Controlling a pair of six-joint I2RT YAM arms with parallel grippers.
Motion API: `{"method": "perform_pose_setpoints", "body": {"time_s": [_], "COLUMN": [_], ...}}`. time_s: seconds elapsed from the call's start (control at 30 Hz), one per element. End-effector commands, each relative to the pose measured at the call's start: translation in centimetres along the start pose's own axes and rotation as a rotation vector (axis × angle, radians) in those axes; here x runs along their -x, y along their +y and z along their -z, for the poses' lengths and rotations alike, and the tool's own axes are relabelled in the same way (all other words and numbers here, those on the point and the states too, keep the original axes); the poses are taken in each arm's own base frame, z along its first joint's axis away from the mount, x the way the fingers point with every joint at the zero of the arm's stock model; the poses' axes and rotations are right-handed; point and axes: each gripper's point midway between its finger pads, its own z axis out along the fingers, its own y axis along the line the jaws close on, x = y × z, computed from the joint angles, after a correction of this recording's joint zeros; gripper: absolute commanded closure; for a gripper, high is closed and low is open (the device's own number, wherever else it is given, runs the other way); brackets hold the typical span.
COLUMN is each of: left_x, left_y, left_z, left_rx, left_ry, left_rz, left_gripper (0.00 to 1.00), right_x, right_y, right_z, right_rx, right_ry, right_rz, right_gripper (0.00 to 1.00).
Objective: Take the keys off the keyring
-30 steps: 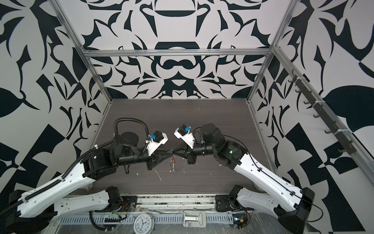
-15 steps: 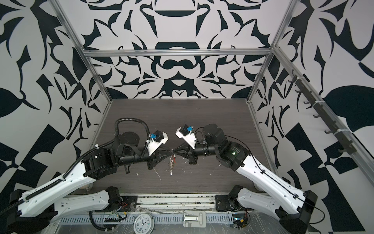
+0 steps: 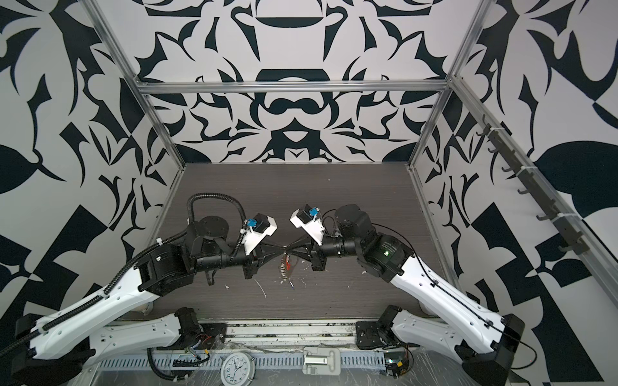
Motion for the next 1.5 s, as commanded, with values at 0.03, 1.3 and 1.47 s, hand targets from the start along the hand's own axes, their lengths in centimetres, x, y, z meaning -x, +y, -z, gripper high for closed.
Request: {"method": "perform_pose_setpoints", "body": {"time_s": [0.03, 1.3, 1.47], "left_x": [0.8, 1.0, 0.9], "left_y": [-1.4, -2.7, -3.3], "left_z": [0.2, 1.3, 1.6], "left_rx": [-0.078, -0.139, -0.172], "left_ry": [-0.059, -0.061, -0.050], "left_rz": [0.009, 0.026, 0.016], "left_gripper": [0.95, 0.76, 0.82], "right_x": [2.8, 3.0, 2.4], "right_y": [0.7, 2.3, 3.3], "right_z": [0.5, 1.0, 1.1], "right_rx": [0.008, 0.080, 0.141], "right_ry": [-0.106, -0.130, -0.101], "right_rz": [0.062, 0.116, 0.134], "right_gripper": [1.00, 1.00, 1.00]}}
